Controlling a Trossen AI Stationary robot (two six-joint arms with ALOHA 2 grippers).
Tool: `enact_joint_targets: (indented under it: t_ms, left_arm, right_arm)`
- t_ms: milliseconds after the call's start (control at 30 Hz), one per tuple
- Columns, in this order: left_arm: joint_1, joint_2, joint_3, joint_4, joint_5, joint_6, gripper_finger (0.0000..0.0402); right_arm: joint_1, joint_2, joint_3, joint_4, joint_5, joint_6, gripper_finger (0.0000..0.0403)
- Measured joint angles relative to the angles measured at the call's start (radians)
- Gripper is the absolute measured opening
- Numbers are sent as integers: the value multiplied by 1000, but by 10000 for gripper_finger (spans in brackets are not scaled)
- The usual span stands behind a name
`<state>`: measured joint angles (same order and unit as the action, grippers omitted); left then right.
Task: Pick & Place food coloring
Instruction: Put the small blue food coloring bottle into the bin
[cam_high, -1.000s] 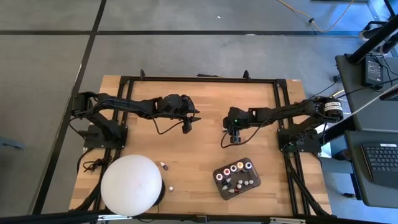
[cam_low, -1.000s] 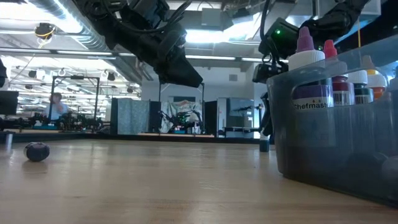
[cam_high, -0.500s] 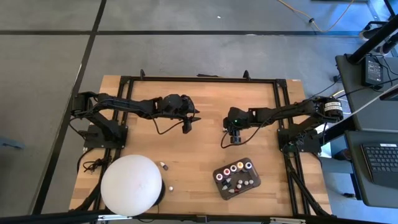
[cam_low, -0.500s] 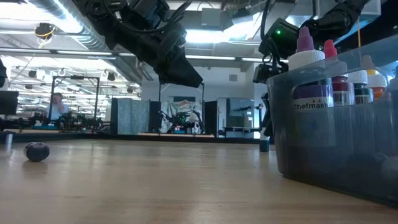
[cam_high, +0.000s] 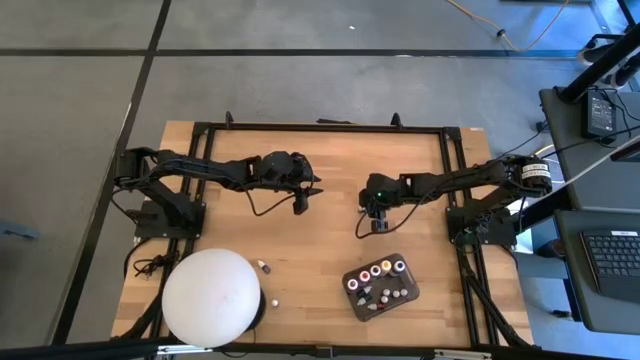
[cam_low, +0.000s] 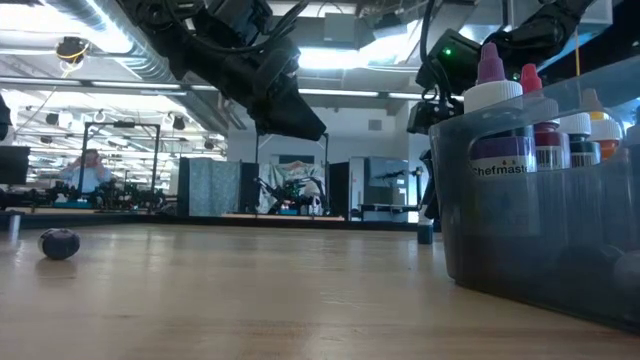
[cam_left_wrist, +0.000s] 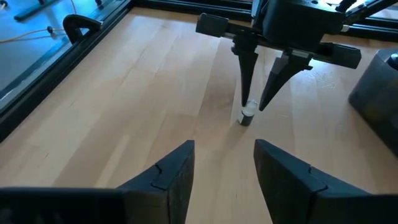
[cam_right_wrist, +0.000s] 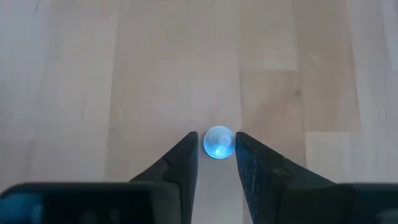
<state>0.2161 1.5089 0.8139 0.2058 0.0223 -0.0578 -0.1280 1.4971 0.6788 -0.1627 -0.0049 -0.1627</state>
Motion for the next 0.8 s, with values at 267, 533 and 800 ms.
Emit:
enact_joint_targets:
  t_ms: [267, 533, 800]
  left_arm:
    - [0, 0, 0, 0, 0, 0, 163]
    - [0, 0, 0, 0, 0, 0, 160]
    - [0, 0, 0, 0, 0, 0, 163]
  right_arm:
    - [0, 0, 0, 2, -5, -1, 91]
    - [0, 0, 0, 3, -6, -3, 90]
    - [0, 0, 0, 4, -7, -3, 90]
